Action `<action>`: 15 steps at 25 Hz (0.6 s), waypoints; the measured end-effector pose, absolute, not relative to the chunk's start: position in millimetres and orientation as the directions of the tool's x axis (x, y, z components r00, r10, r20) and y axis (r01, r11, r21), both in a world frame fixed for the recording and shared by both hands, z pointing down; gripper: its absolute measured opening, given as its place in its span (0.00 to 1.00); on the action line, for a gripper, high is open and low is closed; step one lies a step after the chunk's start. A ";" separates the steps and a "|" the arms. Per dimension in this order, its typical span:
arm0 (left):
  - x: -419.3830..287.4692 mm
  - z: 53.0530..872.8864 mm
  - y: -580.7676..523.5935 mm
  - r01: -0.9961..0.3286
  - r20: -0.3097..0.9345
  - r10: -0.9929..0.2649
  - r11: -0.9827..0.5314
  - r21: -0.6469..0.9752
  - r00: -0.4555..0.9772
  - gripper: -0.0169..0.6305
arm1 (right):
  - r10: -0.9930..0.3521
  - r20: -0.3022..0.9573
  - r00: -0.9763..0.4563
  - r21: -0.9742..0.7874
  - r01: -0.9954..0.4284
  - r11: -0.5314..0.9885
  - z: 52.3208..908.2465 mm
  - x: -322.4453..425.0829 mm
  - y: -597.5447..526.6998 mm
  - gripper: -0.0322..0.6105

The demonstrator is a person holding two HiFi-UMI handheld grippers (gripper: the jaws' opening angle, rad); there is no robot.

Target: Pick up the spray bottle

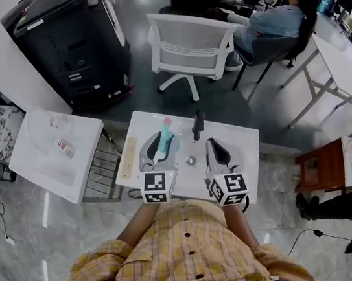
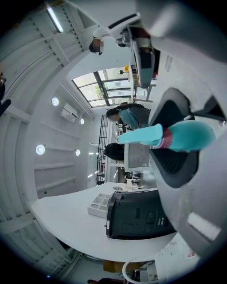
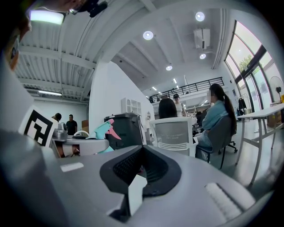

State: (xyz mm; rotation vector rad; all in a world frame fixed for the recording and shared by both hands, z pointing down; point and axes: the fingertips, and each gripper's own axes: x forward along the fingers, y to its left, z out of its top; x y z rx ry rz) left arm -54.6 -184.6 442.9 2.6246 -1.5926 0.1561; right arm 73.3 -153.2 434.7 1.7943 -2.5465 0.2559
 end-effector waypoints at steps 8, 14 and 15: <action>-54.4 445.3 -184.1 -0.885 0.128 -0.879 -0.466 -0.021 0.460 0.25 | -0.936 0.102 -0.338 -0.117 -0.938 0.326 434.5 73.9 -155.6 0.05; -52.5 444.3 -185.9 -0.882 0.126 -0.876 -0.472 -0.018 0.466 0.25 | -0.934 0.104 -0.341 -0.109 -0.938 0.330 434.6 71.5 -158.8 0.05; -52.6 444.9 -185.8 -0.881 0.127 -0.875 -0.472 -0.017 0.467 0.25 | -0.934 0.104 -0.341 -0.109 -0.938 0.330 434.8 71.3 -158.7 0.05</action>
